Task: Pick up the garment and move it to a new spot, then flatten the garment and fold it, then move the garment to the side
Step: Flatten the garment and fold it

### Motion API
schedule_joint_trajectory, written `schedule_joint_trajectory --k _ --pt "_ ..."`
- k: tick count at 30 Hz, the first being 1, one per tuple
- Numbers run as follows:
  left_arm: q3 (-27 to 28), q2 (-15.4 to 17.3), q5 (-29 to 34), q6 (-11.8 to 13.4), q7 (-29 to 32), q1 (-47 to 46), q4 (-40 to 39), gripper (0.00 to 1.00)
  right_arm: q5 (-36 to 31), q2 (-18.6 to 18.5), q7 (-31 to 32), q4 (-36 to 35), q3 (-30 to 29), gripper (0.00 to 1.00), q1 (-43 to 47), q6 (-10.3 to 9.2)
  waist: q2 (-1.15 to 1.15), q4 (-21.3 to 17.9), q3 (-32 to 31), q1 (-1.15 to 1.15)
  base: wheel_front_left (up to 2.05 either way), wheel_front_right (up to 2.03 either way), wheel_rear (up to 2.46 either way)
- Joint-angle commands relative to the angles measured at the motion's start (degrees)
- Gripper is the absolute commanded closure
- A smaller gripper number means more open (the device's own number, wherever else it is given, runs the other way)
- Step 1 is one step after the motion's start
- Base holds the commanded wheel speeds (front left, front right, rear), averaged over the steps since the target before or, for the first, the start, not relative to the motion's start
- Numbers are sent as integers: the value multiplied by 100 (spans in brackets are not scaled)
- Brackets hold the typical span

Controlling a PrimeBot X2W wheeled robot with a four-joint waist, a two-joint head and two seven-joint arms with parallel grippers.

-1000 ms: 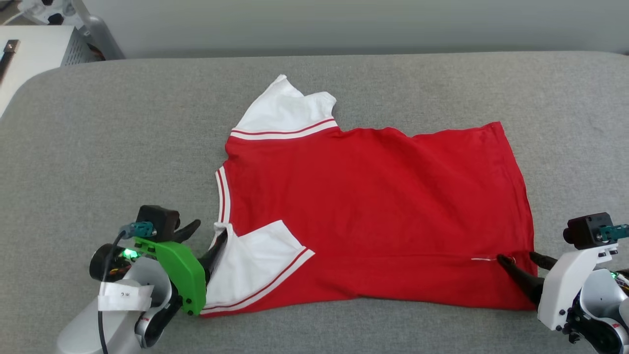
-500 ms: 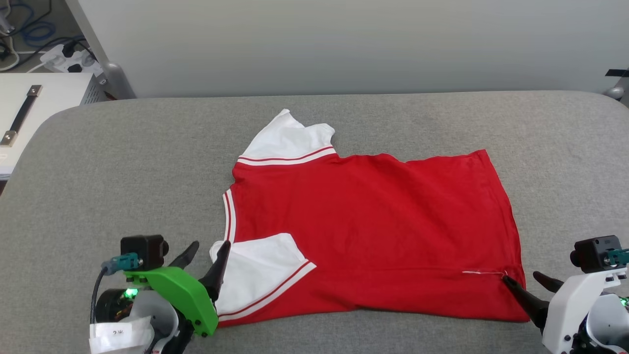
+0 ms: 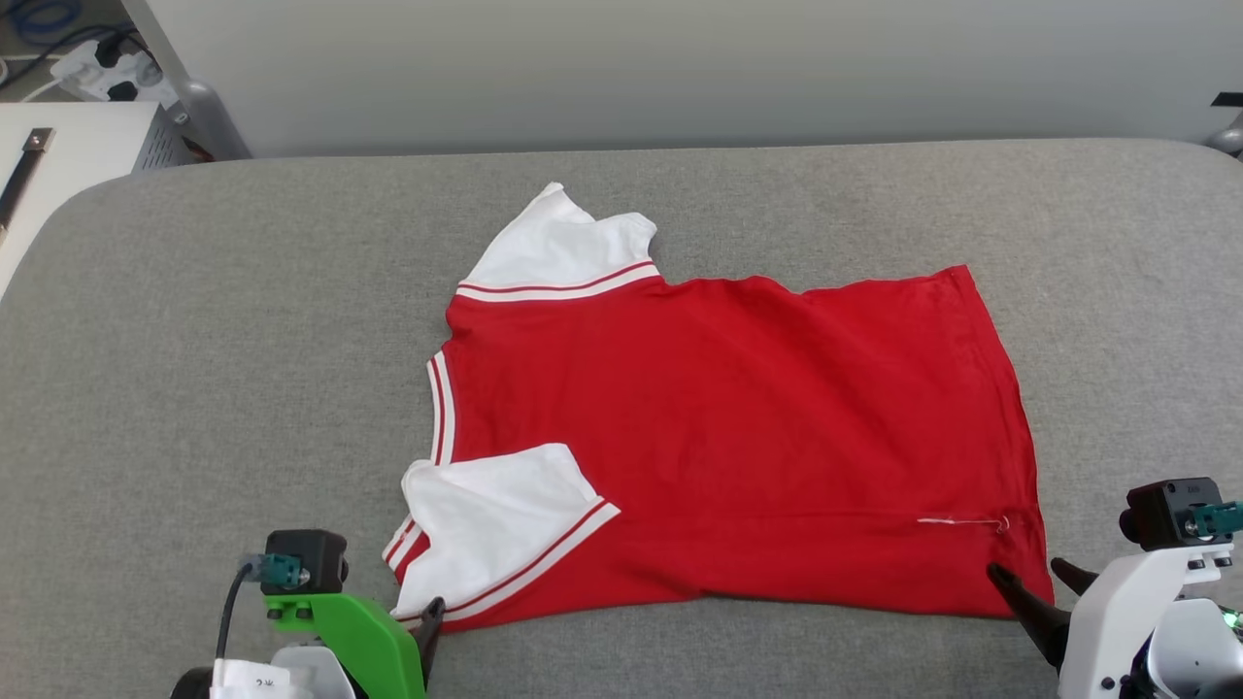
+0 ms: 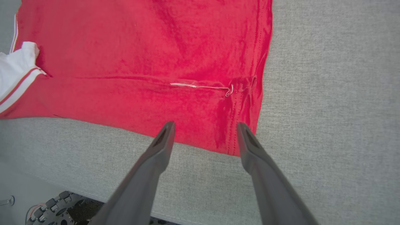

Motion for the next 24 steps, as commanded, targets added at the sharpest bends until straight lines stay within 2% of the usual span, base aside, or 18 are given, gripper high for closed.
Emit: schedule_joint_trajectory --k 1,3,11,18,19,20,21,24 --pt "-33 14 75 81 51 5 -34 0 -74 58 44 -74 -36 0 38 -5 0 -31 121 0 0 0 0" --pt "-59 33 132 170 100 -22 -13 0 -109 109 87 -126 -65 0 18 -5 0 -53 192 0 0 0 0" --pt "7 -121 167 251 -18 -195 306 0 -173 177 121 -190 -76 0 -92 -5 0 -129 484 0 0 0 0" --pt "-25 -279 38 95 48 -288 689 0 -188 150 121 -163 -57 0 -140 -5 0 -166 637 0 0 0 0" --pt "-41 -302 -11 68 105 -283 762 32 -198 138 115 -154 -57 0 -149 -5 0 -170 643 0 0 0 0" --pt "-59 -318 -38 46 147 -281 807 78 -217 123 107 -144 -52 0 -157 -5 0 -173 642 0 0 0 0" --pt "-76 -341 -76 11 186 -276 850 100 -249 101 95 -129 -44 0 -166 -5 0 -174 635 0 0 0 0" --pt "-105 -382 -127 -67 220 -273 910 100 -301 81 70 -65 -56 0 -165 -5 0 -147 578 0 0 0 0"
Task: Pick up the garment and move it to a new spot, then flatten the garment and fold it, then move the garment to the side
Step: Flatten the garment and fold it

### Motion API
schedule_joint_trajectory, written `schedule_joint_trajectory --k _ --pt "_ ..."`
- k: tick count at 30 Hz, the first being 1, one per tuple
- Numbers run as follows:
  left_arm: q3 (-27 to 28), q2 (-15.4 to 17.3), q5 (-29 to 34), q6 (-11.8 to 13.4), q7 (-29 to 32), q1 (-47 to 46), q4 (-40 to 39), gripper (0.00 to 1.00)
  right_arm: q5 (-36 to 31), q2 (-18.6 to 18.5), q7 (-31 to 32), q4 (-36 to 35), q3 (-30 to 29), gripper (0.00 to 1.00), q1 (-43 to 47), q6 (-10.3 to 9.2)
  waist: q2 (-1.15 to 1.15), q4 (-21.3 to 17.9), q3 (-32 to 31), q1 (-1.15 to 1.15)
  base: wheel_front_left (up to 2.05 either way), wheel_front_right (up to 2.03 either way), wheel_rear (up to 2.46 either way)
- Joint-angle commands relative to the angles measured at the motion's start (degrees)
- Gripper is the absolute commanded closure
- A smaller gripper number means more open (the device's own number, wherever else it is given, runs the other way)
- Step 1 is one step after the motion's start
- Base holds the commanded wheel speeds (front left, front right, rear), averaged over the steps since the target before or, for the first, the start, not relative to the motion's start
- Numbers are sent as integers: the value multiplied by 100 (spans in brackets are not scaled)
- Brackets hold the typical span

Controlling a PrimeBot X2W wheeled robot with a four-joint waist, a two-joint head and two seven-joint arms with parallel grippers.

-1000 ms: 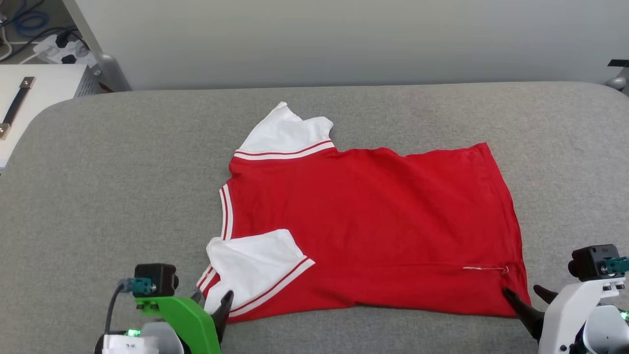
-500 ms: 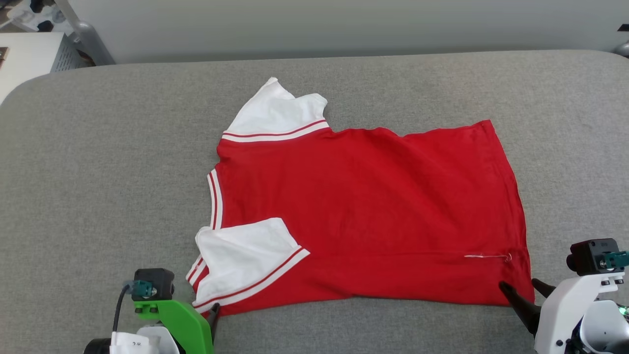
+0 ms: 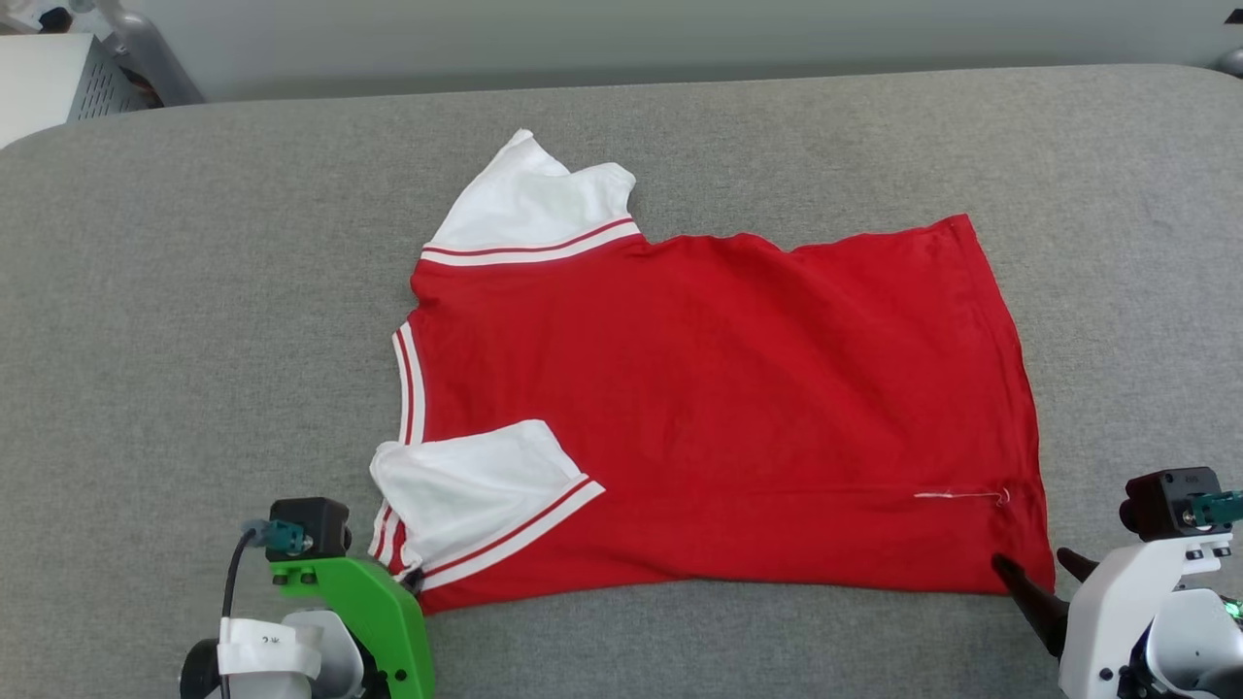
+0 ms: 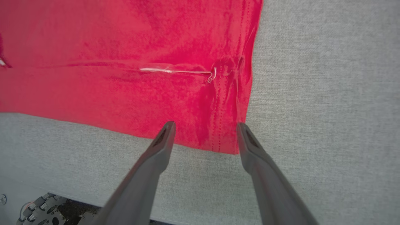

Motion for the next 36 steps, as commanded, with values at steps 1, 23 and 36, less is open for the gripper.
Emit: schedule_joint_trajectory --k 1,23,36 --pt "-114 -109 -46 -19 78 95 175 100 -90 -28 -40 47 -5 0 -71 -5 0 40 -65 0 0 0 0" --pt "62 163 63 -192 -300 60 -895 100 -505 77 -167 1384 -136 12 -347 -5 0 442 -110 0 0 0 0" --pt "-84 351 138 -319 -197 115 -698 100 -188 -261 -75 1487 -71 100 -416 -5 0 347 -355 0 0 0 0"
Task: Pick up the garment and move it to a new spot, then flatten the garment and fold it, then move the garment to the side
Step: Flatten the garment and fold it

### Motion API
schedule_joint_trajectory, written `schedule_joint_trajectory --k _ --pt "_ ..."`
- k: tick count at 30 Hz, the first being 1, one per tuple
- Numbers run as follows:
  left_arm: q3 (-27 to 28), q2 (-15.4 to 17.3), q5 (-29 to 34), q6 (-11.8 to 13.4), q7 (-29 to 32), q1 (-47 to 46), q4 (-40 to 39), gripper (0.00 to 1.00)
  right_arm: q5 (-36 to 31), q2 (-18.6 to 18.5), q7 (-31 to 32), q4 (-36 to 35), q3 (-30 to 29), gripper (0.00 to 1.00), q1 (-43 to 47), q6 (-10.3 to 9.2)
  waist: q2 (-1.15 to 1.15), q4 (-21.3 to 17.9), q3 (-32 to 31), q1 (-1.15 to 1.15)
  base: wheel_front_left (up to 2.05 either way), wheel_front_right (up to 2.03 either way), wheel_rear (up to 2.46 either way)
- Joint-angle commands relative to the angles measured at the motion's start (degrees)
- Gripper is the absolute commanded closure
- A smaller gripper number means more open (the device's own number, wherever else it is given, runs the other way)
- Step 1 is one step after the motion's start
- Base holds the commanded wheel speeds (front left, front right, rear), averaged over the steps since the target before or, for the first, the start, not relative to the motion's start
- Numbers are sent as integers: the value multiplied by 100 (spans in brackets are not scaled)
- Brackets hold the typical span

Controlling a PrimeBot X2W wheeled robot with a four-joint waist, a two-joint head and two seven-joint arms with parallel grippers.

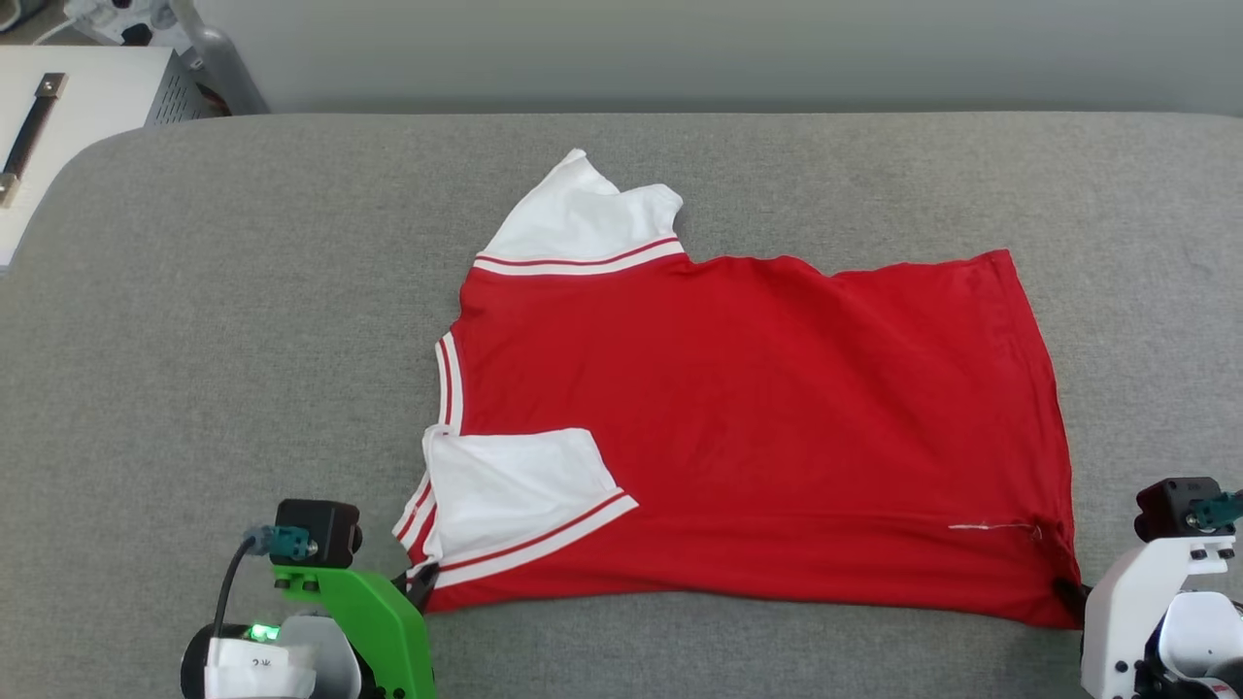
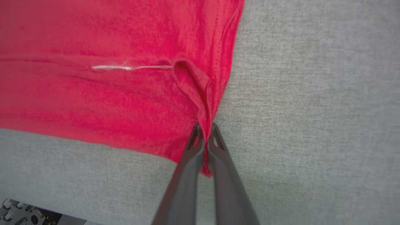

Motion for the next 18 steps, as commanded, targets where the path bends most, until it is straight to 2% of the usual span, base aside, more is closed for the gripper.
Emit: schedule_joint_trajectory --k 1,3,4,6,10,18 --pt "-29 67 83 -44 33 76 51 100 53 -93 68 14 3 100 52 -6 0 -31 -144 0 0 0 0" --pt "-87 78 85 -80 70 113 81 100 130 -168 140 -57 7 100 124 -6 0 -38 -241 0 0 0 0" --pt "-215 112 89 -123 131 256 102 100 251 -349 381 -303 -58 100 399 -6 0 -41 -450 0 0 0 0" --pt "-258 117 70 -123 155 335 100 100 275 -367 504 -395 -114 100 528 -6 0 -42 -511 0 0 0 0" --pt "-384 55 2 -199 219 467 197 100 230 -274 795 -574 -268 100 832 -6 0 -49 -507 0 0 0 0" --pt "-471 -166 -9 -357 169 356 624 100 154 -88 854 -524 -246 100 896 -6 0 -69 -293 0 0 0 0"
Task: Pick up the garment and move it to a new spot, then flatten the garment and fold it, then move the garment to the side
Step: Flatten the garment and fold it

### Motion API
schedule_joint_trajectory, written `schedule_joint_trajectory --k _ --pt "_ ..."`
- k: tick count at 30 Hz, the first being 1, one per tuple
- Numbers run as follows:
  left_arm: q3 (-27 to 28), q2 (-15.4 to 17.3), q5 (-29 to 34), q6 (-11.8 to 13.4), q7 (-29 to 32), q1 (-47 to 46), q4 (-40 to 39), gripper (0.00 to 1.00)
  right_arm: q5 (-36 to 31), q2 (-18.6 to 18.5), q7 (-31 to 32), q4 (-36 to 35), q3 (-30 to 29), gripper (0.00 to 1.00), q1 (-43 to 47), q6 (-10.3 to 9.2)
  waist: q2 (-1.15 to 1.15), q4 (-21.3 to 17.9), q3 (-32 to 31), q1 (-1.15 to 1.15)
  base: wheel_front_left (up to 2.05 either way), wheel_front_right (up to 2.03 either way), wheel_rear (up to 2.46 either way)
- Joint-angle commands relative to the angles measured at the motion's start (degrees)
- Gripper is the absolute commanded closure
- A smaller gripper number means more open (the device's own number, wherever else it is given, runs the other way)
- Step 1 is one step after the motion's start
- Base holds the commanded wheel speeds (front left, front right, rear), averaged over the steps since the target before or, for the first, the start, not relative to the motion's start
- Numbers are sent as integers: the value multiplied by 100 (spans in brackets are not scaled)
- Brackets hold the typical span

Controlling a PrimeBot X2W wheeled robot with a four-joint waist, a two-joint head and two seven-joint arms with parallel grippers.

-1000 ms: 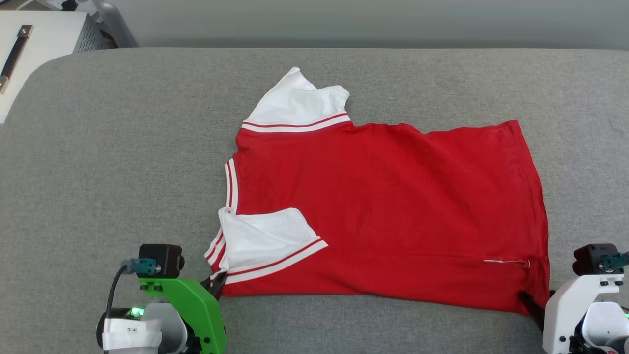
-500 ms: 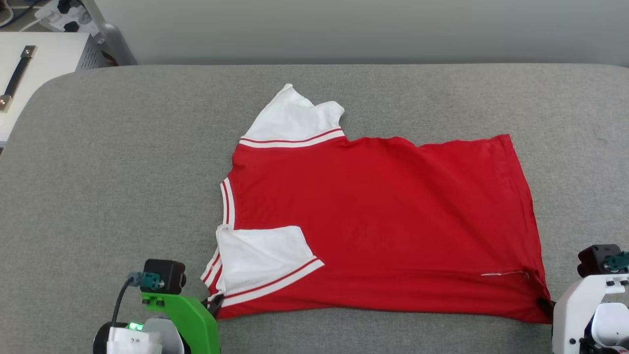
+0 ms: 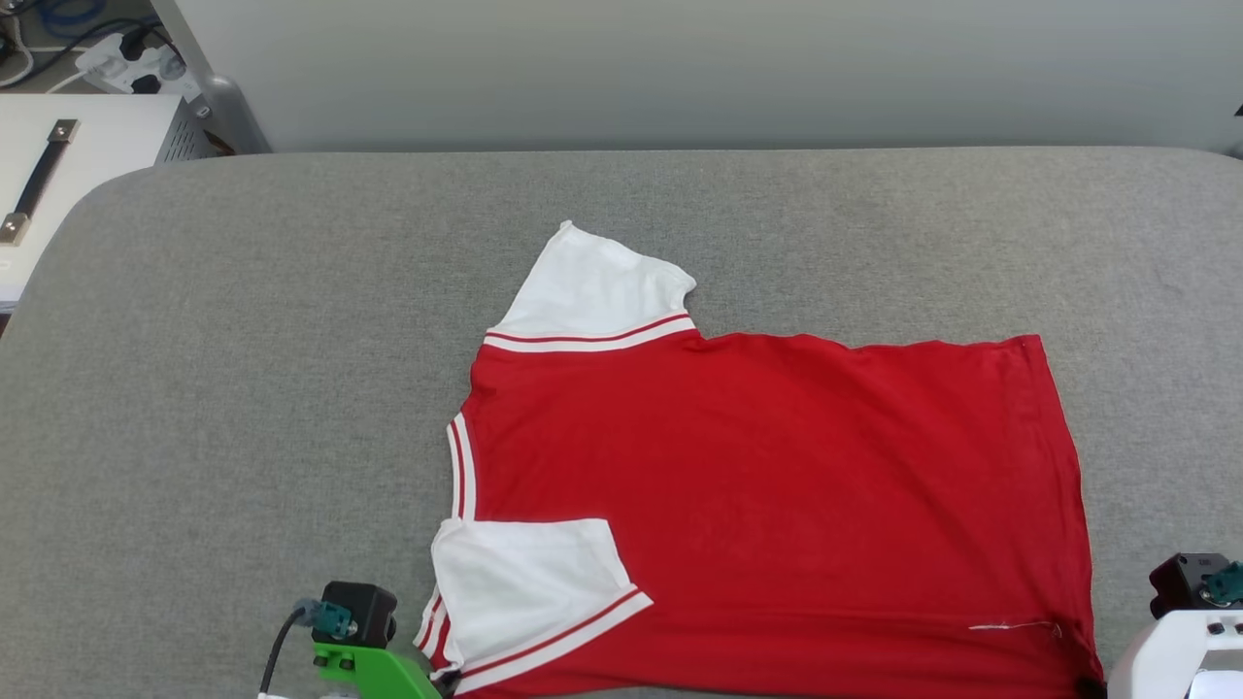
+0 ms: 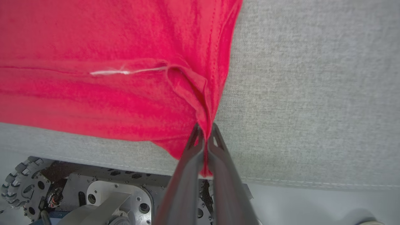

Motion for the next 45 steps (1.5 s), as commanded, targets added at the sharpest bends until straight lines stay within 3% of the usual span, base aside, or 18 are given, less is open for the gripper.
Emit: schedule_joint_trajectory --k 1,7,8,9,10,11,22,28,34,39,40,45 --pt "0 -44 -14 -19 -29 -49 101 100 -40 29 0 40 -10 100 17 -6 0 -7 81 0 0 0 0" --pt "21 -138 -2 -68 -98 -185 347 100 -34 40 -100 203 75 100 -115 -6 0 -5 234 0 0 0 0" --pt "21 -155 -5 -79 -105 -200 370 83 -29 39 -116 226 88 100 -136 -6 0 -4 248 0 0 0 0" --pt "16 -168 -4 -89 -102 -219 403 52 -21 37 -138 253 100 100 -160 -6 0 -1 254 0 0 0 0" --pt "9 -171 8 -91 -103 -233 430 11 -10 40 -169 268 110 96 -180 -6 0 1 252 0 0 0 0" --pt "16 -181 19 -78 -127 -247 461 0 20 53 -231 282 109 2 -210 -6 0 5 244 0 0 0 0" --pt "209 -157 199 -18 -660 -357 314 0 267 -7 -779 105 107 0 -333 -6 0 33 -145 0 0 0 0" --pt "540 -188 521 -70 -1677 -561 -92 0 308 -107 -1814 -353 193 0 -483 -6 0 10 -357 0 0 0 0" --pt "674 -279 824 -196 -2544 -613 -217 0 126 45 -3003 -518 203 0 -653 -6 0 -79 -450 0 0 0 0" --pt "907 -483 1136 -232 -2916 -512 -259 0 -81 217 -3980 -565 331 0 -621 -6 0 -149 -455 0 0 0 0" --pt "1270 -720 1472 -277 -2952 -368 -377 0 -162 352 -4516 -582 398 0 -558 -6 0 -178 -438 0 0 0 0" --pt "2004 -1237 2135 -563 -2956 78 -551 0 -332 538 -5272 -529 514 0 -450 -6 0 -214 -433 0 0 0 0"
